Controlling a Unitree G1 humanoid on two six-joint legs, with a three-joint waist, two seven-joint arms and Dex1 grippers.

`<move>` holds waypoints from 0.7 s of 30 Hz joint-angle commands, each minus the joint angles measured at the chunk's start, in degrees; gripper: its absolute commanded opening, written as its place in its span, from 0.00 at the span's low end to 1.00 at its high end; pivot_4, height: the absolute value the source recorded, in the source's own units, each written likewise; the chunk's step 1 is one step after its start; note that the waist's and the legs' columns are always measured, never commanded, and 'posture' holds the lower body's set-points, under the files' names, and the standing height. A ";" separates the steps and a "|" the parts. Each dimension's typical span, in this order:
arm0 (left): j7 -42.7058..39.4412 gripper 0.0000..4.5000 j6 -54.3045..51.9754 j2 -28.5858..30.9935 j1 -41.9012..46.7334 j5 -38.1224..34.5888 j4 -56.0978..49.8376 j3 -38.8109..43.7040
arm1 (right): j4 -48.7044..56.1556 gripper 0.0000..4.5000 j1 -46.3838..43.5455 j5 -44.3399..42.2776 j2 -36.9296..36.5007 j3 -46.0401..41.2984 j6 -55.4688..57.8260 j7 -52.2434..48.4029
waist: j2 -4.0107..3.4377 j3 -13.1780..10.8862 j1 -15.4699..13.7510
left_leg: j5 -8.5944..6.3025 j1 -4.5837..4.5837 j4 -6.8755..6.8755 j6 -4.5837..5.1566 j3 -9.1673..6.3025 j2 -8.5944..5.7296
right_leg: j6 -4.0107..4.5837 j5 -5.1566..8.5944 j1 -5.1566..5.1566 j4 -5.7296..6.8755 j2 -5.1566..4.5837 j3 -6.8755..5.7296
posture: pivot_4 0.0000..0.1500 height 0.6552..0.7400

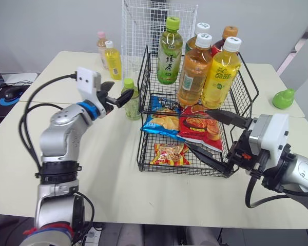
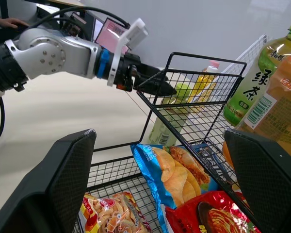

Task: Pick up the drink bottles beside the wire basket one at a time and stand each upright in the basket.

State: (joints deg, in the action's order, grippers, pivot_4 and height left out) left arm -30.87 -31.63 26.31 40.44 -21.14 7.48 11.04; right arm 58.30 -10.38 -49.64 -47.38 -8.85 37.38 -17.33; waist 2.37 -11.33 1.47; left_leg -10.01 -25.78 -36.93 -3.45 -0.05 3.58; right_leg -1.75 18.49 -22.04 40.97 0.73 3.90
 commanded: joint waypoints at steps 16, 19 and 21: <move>5.00 0.51 6.79 -4.67 8.41 5.43 8.81 -3.49 | 1.08 1.00 -1.27 1.91 0.58 0.06 -0.94 -0.36 | 0.00 0.00 0.16 | 0.00 0.00 0.04 0.00 0.01 -0.01 | 0.00 0.00 -0.01 -0.02 0.01 0.01 | 1.00 0.95; 5.28 0.31 6.77 -4.38 7.63 5.63 7.38 -3.45 | 0.85 1.00 -1.20 2.47 0.67 0.26 -1.20 -0.65 | 0.00 0.00 0.17 | 0.00 0.00 0.04 0.00 0.01 -0.01 | 0.00 0.00 -0.01 -0.02 0.01 0.01 | 1.00 0.95; 5.44 0.31 6.45 -4.24 6.71 5.64 5.97 -3.43 | 0.69 1.00 -1.24 2.97 0.78 0.46 -1.40 -0.97 | 0.00 0.00 0.17 | 0.00 -0.01 0.04 0.00 0.01 -0.01 | 0.00 0.00 -0.01 -0.02 0.01 0.01 | 1.00 0.95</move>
State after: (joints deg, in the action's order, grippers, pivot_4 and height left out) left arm -25.56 -25.75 21.66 47.23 -15.42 16.84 7.24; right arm 58.18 -11.56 -47.60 -46.74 -7.78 37.35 -17.89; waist 2.37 -11.33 1.64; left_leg -10.01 -25.78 -36.89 -3.46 -0.04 3.57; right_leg -1.75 18.49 -22.05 40.95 0.73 3.91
